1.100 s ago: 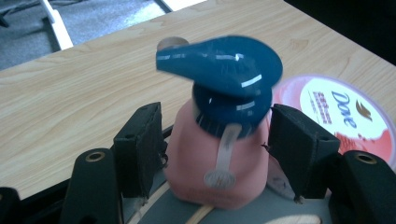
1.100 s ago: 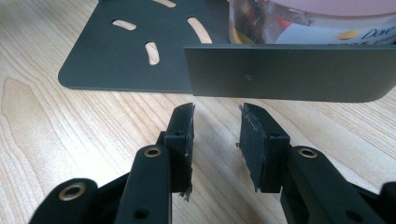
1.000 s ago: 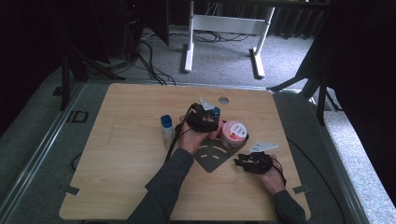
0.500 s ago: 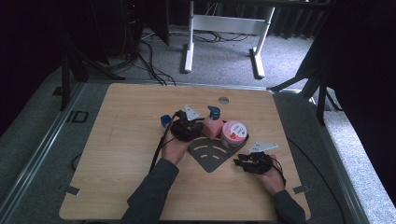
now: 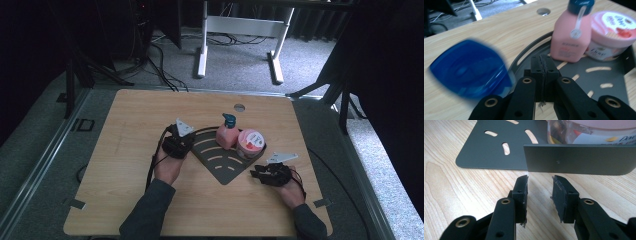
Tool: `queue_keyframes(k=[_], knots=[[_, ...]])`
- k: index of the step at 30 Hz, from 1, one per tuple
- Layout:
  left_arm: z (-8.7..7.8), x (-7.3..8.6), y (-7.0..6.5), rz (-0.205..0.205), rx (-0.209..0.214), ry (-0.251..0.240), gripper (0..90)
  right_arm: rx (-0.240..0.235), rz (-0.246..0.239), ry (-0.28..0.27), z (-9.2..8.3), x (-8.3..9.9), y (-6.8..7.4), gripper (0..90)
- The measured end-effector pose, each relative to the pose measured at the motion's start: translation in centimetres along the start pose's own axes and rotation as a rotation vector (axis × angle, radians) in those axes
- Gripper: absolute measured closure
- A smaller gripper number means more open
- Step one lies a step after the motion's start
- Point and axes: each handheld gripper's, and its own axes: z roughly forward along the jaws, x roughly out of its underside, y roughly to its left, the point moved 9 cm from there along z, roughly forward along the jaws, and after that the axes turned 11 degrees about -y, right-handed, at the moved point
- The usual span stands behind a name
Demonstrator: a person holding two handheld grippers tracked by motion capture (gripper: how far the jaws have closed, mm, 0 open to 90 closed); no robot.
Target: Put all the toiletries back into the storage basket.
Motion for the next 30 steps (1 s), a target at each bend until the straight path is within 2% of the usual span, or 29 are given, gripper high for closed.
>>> queue_keyframes(k=[3, 8, 14, 16, 19, 21, 28, 29, 30], knots=[[-0.5, 0.7, 0.3, 0.011, -0.02, 0.009, 89.8, 0.0, -0.003, 0.001, 0.0, 0.0, 0.0, 64.9], [-1.1, 1.5, 0.8, 0.012, -0.027, 0.027, 89.8, 0.0, -0.001, 0.001, 0.0, 0.0, 0.0, 64.9], [-2.2, 2.6, 1.9, 0.007, -0.04, 0.044, 89.7, 0.0, 0.004, -0.001, 0.0, 0.0, 0.0, 64.9], [-2.7, 3.3, 2.7, 0.006, -0.048, 0.061, 89.5, 0.0, 0.003, 0.0, 0.0, 0.0, 0.0, 64.9], [-3.3, 3.9, 2.9, 0.014, -0.011, 0.075, 85.0, 0.0, 0.003, -0.001, 0.0, 0.0, 0.0, 64.9], [-3.7, 4.2, 3.0, 0.028, 0.001, 0.08, 80.9, 0.0, 0.003, -0.001, 0.0, 0.0, 0.0, 64.9], [-4.7, 4.6, 3.7, 0.031, 0.046, 0.071, 70.7, 0.0, 0.004, -0.001, 0.0, 0.0, 0.0, 64.9], [-4.8, 4.8, 3.9, 0.053, 0.057, 0.074, 68.9, 0.0, 0.004, -0.001, 0.0, 0.0, 0.0, 64.8], [-4.9, 4.8, 4.0, 0.056, 0.07, 0.079, 67.6, 0.0, 0.004, -0.002, 0.0, 0.0, 0.0, 64.9]])
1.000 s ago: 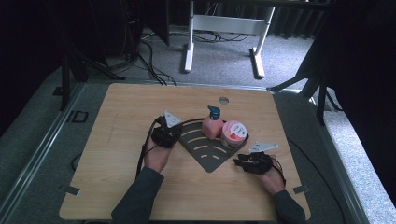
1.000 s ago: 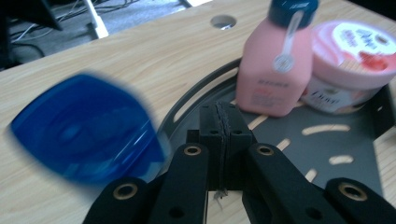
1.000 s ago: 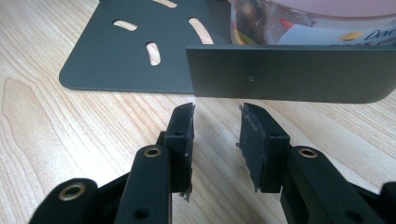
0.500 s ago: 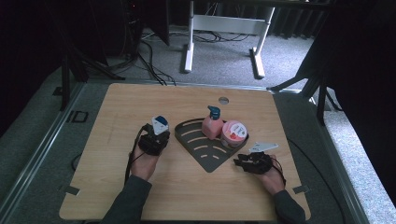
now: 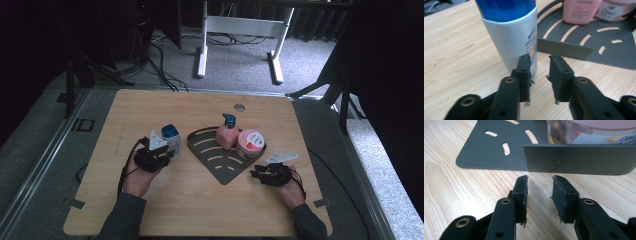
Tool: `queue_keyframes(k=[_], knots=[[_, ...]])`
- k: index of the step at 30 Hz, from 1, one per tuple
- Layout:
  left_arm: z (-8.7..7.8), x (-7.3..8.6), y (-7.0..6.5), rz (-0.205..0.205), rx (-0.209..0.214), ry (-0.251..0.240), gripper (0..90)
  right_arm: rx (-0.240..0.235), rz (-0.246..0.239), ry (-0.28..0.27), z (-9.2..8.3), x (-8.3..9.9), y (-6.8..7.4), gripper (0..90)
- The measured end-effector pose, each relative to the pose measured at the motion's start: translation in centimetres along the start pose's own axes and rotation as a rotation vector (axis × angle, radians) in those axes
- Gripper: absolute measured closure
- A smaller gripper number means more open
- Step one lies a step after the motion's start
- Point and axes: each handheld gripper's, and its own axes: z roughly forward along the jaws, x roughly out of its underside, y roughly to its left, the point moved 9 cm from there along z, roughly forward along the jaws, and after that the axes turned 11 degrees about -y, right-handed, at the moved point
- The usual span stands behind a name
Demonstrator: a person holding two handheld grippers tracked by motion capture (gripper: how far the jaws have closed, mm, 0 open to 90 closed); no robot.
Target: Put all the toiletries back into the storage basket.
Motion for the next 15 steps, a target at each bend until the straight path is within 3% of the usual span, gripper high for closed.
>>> queue_keyframes(k=[7, 15], knots=[[-0.2, 0.4, 0.9, -0.025, 0.055, 0.01, 60.0, -0.002, 0.001, -0.001, 0.0, 0.0, 0.0, 64.8], [0.1, 0.8, 2.0, -0.049, 0.093, 0.074, 48.9, -0.004, 0.002, -0.001, 0.0, 0.0, 0.0, 64.7]])
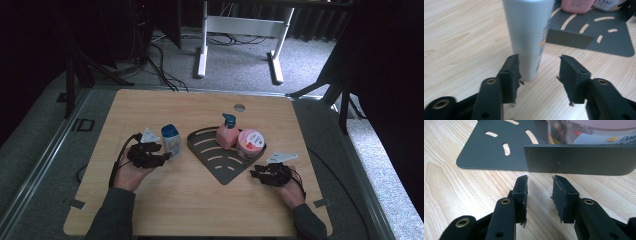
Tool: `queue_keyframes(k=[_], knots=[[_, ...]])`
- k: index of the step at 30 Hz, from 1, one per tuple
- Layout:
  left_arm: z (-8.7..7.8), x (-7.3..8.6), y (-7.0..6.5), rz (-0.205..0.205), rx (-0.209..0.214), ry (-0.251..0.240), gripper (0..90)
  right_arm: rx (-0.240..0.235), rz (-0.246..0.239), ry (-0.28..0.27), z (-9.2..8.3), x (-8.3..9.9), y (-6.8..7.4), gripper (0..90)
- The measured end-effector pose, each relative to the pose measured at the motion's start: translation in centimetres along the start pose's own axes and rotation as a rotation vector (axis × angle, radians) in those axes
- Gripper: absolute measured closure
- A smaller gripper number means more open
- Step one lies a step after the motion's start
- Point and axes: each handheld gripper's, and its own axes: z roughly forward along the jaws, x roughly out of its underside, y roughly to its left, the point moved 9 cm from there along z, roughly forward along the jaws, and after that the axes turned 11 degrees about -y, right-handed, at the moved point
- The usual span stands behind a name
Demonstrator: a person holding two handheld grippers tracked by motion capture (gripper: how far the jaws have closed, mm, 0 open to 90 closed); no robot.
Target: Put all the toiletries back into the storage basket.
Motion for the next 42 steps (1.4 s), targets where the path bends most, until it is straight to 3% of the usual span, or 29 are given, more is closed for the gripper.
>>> queue_keyframes(k=[3, 13, 25, 34, 42], knots=[[0.0, -0.5, 0.4, 0.015, -0.014, -0.01, 44.3, 0.0, 0.001, 0.0, 0.0, 0.0, 0.0, 64.7], [0.2, -2.6, 1.0, 0.067, -0.005, 0.004, 40.8, -0.001, 0.002, 0.0, 0.0, 0.0, 0.0, 64.6], [1.4, -4.7, 0.8, 0.113, 0.016, 0.031, 36.9, -0.003, 0.002, 0.0, 0.0, 0.0, 0.0, 64.2], [2.2, -5.5, 1.0, 0.107, 0.035, 0.062, 38.1, -0.006, 0.005, -0.001, 0.0, 0.0, 0.0, 64.0], [2.9, -5.9, 1.0, 0.13, 0.04, 0.102, 40.5, -0.007, 0.003, 0.0, 0.0, 0.0, 0.0, 64.0]])
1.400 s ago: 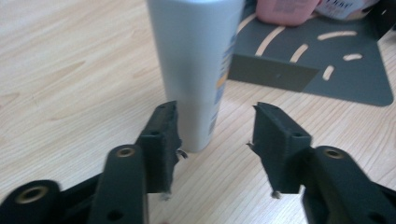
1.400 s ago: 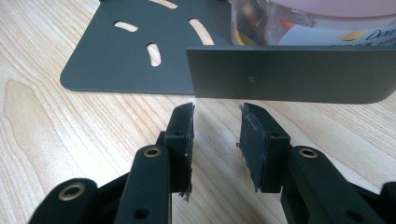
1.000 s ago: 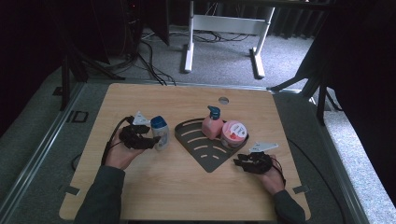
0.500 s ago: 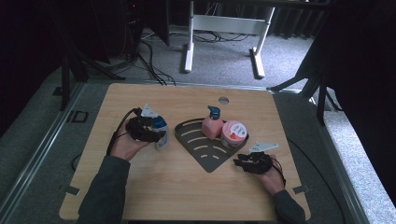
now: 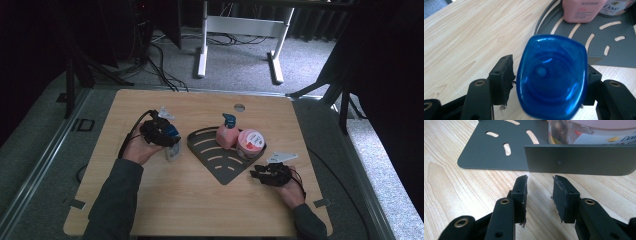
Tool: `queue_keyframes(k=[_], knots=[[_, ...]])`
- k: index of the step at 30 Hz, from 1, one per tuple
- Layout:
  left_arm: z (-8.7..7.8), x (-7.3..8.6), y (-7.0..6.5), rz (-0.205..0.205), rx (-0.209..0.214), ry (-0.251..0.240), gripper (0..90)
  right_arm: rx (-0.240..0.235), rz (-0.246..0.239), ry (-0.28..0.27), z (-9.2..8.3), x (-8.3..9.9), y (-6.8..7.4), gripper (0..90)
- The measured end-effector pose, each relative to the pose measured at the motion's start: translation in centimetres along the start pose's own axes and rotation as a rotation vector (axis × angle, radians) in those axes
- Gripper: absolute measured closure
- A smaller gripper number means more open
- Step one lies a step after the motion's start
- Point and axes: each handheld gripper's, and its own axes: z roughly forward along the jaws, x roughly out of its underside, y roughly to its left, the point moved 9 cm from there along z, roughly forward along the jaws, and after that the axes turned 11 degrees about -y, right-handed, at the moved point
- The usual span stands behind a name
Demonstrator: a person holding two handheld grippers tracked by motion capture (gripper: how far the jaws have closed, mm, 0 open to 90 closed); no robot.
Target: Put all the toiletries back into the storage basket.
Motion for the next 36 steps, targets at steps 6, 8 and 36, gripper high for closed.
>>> queue_keyframes(k=[6, 8, 36], knots=[[0.5, 0.0, 0.0, 0.012, -0.002, 0.035, 45.3, -0.002, -0.001, 0.001, 0.0, 0.0, 0.0, 63.9], [0.6, 0.0, 0.0, 0.013, 0.004, 0.043, 47.1, -0.002, -0.001, 0.001, 0.0, 0.0, 0.0, 64.0], [1.7, 0.7, -0.2, 0.016, 0.053, 0.129, 52.2, -0.008, -0.001, 0.0, 0.0, 0.0, 0.1, 63.7]])
